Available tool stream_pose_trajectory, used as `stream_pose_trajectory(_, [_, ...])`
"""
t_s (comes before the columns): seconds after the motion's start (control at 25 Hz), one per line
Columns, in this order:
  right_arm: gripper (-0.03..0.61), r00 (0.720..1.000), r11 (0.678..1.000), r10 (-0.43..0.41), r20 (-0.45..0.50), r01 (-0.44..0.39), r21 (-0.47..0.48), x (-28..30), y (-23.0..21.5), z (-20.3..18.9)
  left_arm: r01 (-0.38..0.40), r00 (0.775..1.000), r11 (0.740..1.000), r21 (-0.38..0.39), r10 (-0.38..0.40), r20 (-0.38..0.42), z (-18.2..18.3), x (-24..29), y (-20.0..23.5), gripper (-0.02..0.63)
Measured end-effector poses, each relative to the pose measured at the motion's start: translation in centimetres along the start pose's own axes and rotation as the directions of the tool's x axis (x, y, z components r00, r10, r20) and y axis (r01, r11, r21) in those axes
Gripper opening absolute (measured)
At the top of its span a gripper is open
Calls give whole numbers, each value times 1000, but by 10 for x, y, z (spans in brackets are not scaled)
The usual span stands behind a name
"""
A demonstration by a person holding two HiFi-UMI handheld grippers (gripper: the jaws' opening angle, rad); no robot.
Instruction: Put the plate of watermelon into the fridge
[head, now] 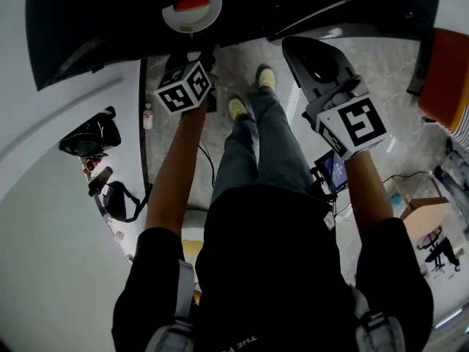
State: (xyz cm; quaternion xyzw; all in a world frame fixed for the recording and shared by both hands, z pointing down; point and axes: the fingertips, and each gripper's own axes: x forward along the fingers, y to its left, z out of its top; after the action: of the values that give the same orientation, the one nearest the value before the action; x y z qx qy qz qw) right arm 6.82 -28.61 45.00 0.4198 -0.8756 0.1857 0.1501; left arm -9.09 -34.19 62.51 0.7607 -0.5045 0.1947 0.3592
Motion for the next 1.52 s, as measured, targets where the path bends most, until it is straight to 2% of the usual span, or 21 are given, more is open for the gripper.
stream_pose_trajectory(0.2, [12,999,999,-38,35,39,-29,-27,11,25,39,999,996,74,-41,28,-1,-54,-15,336])
stream_pose_trajectory(0.44, [12,992,998,-61,109,61,4,-68,41,53,95,982,978,184,-123,146,30,-148,-50,318])
stream_pose_trajectory(0.6, [12,984,995,-96,150,96,9,-97,66,70,112,949,947,300,-192,249,62,-216,-76,287])
stream_pose_trajectory(0.8, [11,969,991,-123,213,130,-22,-126,103,91,152,888,908,391,-299,349,85,-286,-102,243])
stream_pose_trajectory(0.92, [12,964,989,-135,229,145,-29,-142,122,93,169,866,899,403,-331,375,84,-319,-111,169])
stream_pose_trajectory(1.04, [12,957,987,-149,249,160,-25,-156,131,97,177,848,889,422,-355,393,85,-340,-119,33])
stream_pose_trajectory(1.2, [12,953,984,-157,259,172,-36,-164,133,100,249,842,862,441,-418,341,77,-349,-137,13])
stream_pose_trajectory(1.32, [12,952,985,-146,271,165,-51,-167,137,108,261,833,839,477,-446,329,78,-362,-150,12])
stream_pose_trajectory(1.52, [12,946,986,-122,300,149,-70,-178,137,120,255,828,844,472,-443,344,78,-376,-160,12])
